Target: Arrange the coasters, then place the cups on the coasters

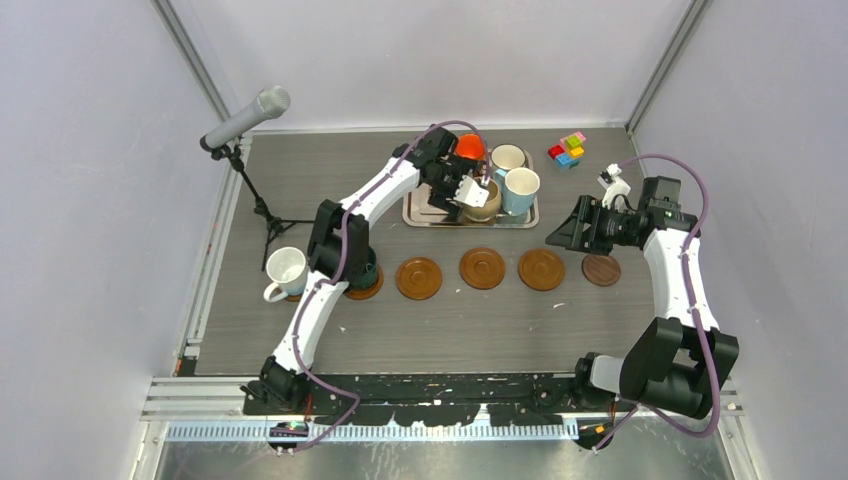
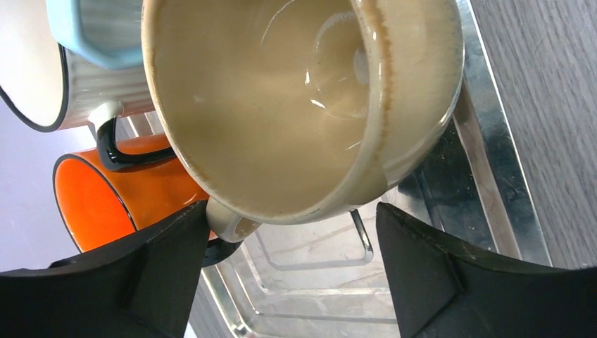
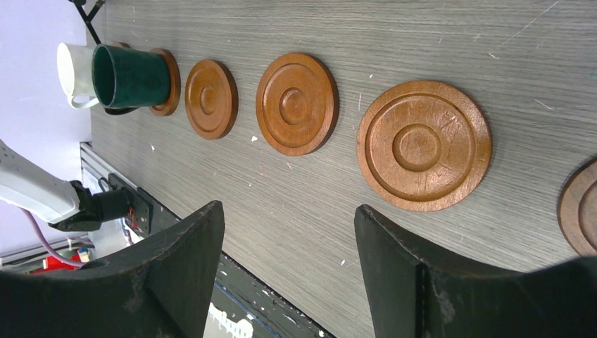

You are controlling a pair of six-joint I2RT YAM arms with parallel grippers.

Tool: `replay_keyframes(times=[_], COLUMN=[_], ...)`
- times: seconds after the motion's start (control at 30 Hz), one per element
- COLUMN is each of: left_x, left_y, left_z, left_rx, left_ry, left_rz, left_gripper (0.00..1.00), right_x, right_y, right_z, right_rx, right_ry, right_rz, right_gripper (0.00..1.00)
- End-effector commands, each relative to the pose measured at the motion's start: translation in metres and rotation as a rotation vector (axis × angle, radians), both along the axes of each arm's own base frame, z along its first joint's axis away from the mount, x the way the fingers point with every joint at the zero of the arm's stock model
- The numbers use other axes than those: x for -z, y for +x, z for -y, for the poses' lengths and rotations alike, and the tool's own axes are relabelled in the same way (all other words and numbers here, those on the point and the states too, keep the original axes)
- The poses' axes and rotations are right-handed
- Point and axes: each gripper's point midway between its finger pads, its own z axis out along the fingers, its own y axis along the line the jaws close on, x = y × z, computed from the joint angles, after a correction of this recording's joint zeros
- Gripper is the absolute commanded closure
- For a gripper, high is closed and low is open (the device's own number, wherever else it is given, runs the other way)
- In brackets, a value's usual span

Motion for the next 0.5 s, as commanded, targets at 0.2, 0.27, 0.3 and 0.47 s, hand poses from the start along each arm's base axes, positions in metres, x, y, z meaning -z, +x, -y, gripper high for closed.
replay_keyframes(times=[0.2, 0.27, 0.3, 0.47], left_x=[-0.037, -0.039, -0.04, -0.039], left_y=[-0.026, -0.032, -0.034, -0.038], left_z=[-0.001, -0.005, -0.005, -0.003], left_rx=[0.003, -0.01, -0.016, -0.06], left_ry=[-0.038, -0.039, -0.043, -0.063], left_rz=[-0.025, -0.047, -0.054, -0.107], left_gripper=[0.3, 0.34, 0.35, 0.38], right_x=[-0.007, -0.008, -0.008, -0.009], right_y=[0.001, 0.001, 0.001, 0.0], right_z=[-0.004, -0.004, -0.004, -0.005], right_rx=[-0.023, -0.022, -0.023, -0.024], right_ry=[0.016, 0.017, 0.017, 0.018], right_rz=[0.027, 0.031, 0.032, 0.036], right_gripper=[0.28, 0.28, 0.28, 0.28])
